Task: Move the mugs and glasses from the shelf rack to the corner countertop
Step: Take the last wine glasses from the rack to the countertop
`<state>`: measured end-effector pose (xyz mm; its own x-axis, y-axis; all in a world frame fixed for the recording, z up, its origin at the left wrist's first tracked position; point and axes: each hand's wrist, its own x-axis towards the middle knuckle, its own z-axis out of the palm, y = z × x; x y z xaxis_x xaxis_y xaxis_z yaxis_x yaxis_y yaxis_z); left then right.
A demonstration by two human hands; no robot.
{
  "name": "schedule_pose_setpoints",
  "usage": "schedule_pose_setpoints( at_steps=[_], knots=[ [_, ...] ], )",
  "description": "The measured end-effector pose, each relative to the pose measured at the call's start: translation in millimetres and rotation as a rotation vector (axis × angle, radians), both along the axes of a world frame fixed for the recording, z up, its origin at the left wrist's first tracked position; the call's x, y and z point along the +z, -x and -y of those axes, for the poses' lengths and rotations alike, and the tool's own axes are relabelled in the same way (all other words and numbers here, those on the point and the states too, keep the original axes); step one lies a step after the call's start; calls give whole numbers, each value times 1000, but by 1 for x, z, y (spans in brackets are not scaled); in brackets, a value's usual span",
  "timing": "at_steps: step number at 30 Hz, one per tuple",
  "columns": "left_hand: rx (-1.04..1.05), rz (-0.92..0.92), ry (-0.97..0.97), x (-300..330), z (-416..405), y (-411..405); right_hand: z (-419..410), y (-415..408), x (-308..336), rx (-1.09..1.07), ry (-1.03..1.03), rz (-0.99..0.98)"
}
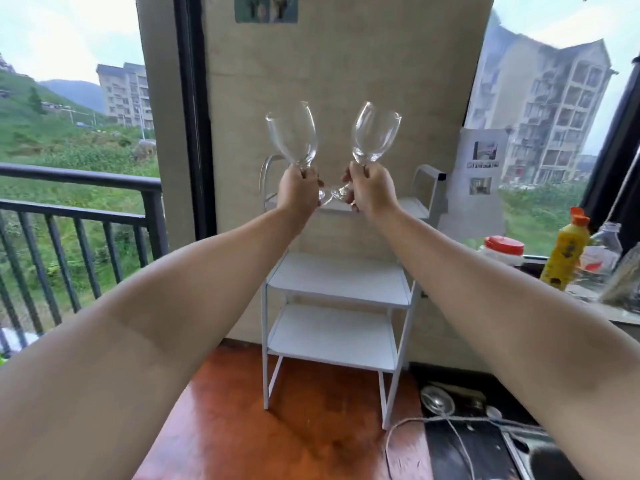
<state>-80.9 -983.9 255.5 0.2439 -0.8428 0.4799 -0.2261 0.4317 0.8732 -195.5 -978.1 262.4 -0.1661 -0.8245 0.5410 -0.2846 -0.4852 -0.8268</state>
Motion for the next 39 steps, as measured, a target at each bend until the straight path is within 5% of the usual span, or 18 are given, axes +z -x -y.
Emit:
schedule_pose_setpoints(
  at_steps=[11, 22, 39],
  knots=[
    [-4, 33, -121, -60, -78, -25, -84, -15, -67, -31, -117, 18],
    [-133, 221, -442, -207, -200, -50, -223, -40, -197, -159, -406, -3],
    [-625, 492, -742, -356, -392, 59, -472, 58, -343, -589, -816, 288]
  ],
)
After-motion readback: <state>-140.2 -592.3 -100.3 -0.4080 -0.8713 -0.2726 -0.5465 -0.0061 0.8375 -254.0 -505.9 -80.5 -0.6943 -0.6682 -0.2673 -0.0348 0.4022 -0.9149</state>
